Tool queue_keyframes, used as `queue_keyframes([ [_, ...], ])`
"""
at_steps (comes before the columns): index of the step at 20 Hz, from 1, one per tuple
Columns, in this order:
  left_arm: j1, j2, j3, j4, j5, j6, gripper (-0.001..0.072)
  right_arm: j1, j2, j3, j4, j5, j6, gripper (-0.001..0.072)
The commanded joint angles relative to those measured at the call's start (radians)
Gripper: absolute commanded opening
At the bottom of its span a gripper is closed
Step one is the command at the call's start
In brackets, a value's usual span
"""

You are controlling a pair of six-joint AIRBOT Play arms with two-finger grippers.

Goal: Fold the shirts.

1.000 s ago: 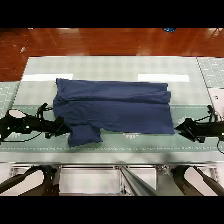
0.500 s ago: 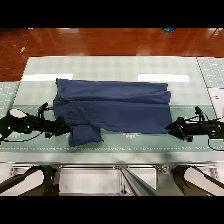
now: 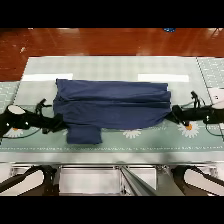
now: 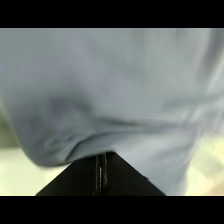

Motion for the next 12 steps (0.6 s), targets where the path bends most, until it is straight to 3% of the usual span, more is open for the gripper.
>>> queue_keyframes([
  [1,0.019,0.007,0.154,-0.043,-0.097,0.007,0.0022,0.021,0.042,0.129,-0.015,0.061,0.031,0.0027],
  [6,0.026,-0.032,0.438,-0.105,-0.118,-0.005,0.0022,0.074,0.027,0.295,-0.019,0.086,0.043,0.0027],
  [12,-0.022,-0.260,0.715,-0.105,-0.118,-0.052,0.0022,0.112,-0.134,0.461,-0.003,0.016,0.081,0.0027],
])
